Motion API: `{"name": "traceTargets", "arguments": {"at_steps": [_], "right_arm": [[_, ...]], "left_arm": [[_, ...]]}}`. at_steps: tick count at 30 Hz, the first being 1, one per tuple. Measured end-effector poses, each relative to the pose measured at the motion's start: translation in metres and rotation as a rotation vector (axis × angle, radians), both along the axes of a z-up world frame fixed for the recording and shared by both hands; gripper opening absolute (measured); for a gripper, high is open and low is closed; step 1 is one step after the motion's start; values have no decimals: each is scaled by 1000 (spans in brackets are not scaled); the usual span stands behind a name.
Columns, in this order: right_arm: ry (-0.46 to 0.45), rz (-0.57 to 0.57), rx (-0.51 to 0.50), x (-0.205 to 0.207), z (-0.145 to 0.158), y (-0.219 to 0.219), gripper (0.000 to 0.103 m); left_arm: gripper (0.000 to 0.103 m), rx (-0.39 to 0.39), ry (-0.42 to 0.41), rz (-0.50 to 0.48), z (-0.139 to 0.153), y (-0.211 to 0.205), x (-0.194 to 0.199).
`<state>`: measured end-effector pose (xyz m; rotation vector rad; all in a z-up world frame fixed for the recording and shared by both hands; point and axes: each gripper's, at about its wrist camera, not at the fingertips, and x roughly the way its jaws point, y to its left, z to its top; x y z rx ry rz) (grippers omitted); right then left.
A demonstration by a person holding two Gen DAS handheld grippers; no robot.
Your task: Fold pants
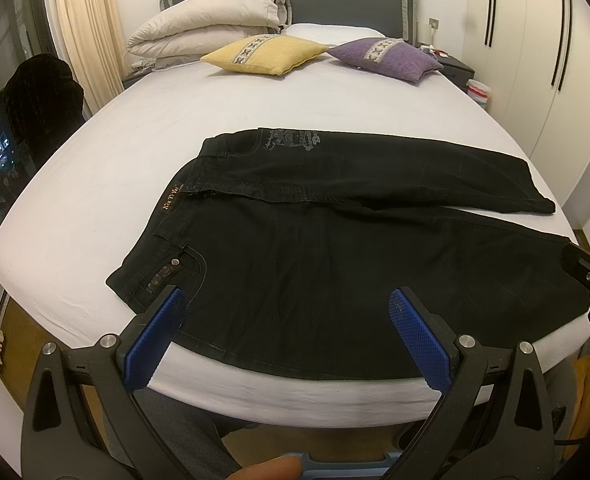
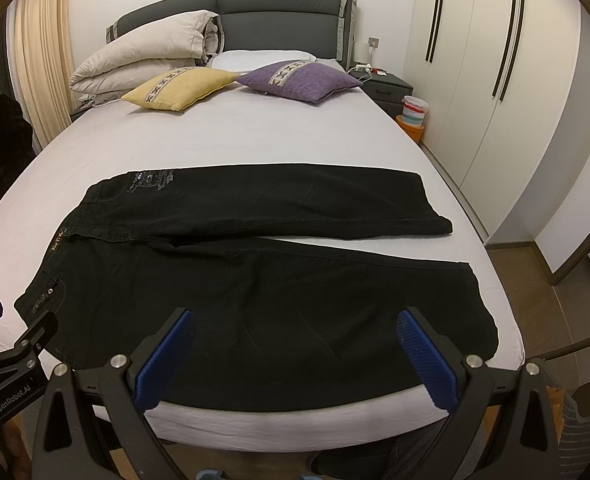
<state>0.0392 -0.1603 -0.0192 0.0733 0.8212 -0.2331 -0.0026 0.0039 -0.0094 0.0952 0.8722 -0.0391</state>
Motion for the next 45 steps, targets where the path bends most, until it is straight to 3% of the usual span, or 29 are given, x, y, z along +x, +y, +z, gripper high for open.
{"name": "traceTargets", "arguments": {"at_steps": [38,41,43,45], "right_arm": [[9,14,20,1,-13,8,103],[-33,60,56,1,-7,0,103],[-109,120,75,0,1,-4,103],[-159,169,74,4,8,-8,103]], "left_arm": [[103,12,12,1,-7,0,-1],[103,23,16,-12,-11,2,5],[103,19,12,-27,-11,5,9],[103,-36,6,-64,-10,18,21]]}}
